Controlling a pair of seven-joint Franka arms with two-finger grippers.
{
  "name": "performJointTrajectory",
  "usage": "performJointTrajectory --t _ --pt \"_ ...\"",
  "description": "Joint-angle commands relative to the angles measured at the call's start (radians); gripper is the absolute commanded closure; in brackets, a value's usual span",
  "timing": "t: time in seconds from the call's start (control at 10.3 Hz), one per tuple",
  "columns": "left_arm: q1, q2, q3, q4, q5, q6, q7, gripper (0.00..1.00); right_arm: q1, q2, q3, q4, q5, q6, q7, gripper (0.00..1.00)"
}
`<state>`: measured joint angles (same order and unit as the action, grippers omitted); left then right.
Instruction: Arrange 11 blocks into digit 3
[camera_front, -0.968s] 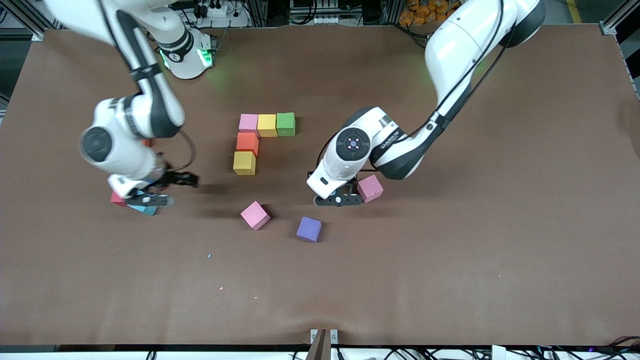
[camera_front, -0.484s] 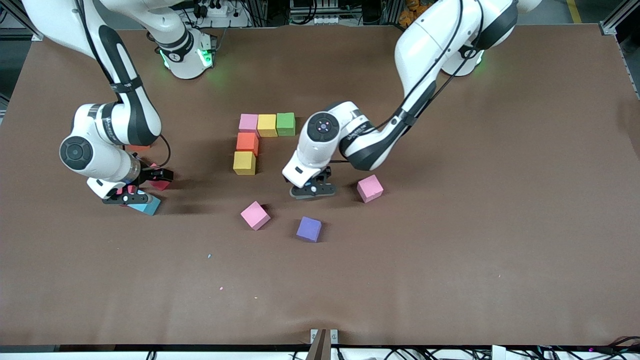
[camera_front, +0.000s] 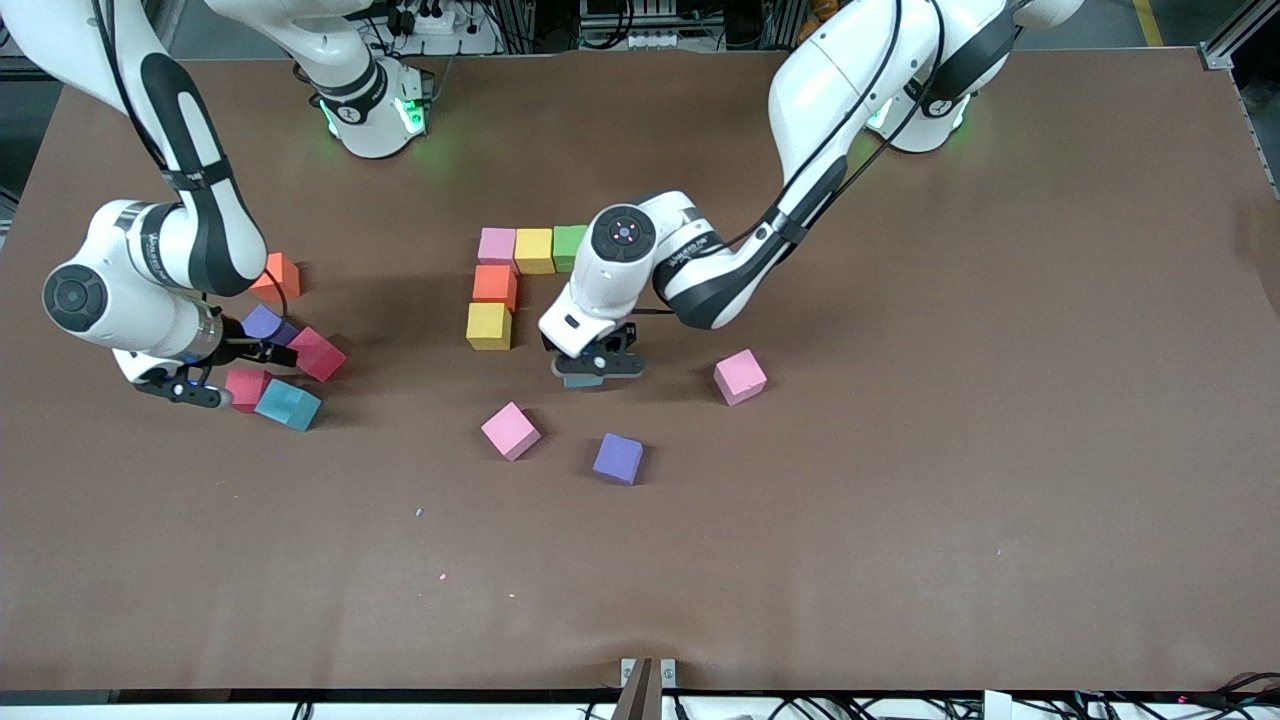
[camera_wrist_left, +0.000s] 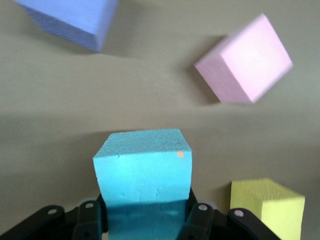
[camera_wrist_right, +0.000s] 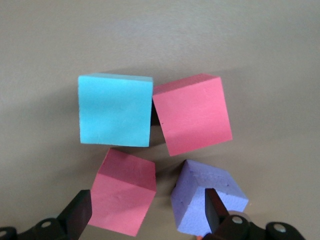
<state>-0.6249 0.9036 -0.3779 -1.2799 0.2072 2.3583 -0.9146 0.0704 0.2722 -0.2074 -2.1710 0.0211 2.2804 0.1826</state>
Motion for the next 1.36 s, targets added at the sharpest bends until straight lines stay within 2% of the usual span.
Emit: performJointTrajectory --t 0.0,0.19,0.39,0.48,0.77,0.97,1.26 --pt "-0.027 0.008 0.016 0.025 -0.020 0.004 0.263 1.00 0.014 -0.030 0.017 -0.029 0.000 0.016 0.196 0.00" --pt "-0.022 0.009 0.014 0.025 -0.020 0.004 0.554 1.00 0.002 -0.036 0.019 -0.044 0.002 0.034 0.267 0.00" --pt "-0.021 0.012 0.014 0.030 -0.020 0.004 0.791 1.00 -0.006 -0.039 0.017 -0.127 0.080 0.195 0.268 0.00" --pt "-0.022 0.012 0.013 0.033 -0.020 -0.001 0.894 1.00 -0.006 -0.039 0.019 -0.145 0.091 0.217 0.268 0.00" --pt "-0.019 0.037 0.011 0.071 -0.072 -0.002 1.235 1.00 0.017 -0.047 0.019 -0.167 0.152 0.220 0.284 0.00" --pt "-0.030 0.052 0.008 0.093 -0.106 -0.002 1.473 1.00 0.022 -0.044 0.019 -0.170 0.157 0.220 0.285 0.00" --pt "-0.059 0.051 0.004 0.093 -0.106 -0.002 1.631 1.00 0.039 -0.031 0.019 -0.184 0.157 0.237 0.305 0.00"
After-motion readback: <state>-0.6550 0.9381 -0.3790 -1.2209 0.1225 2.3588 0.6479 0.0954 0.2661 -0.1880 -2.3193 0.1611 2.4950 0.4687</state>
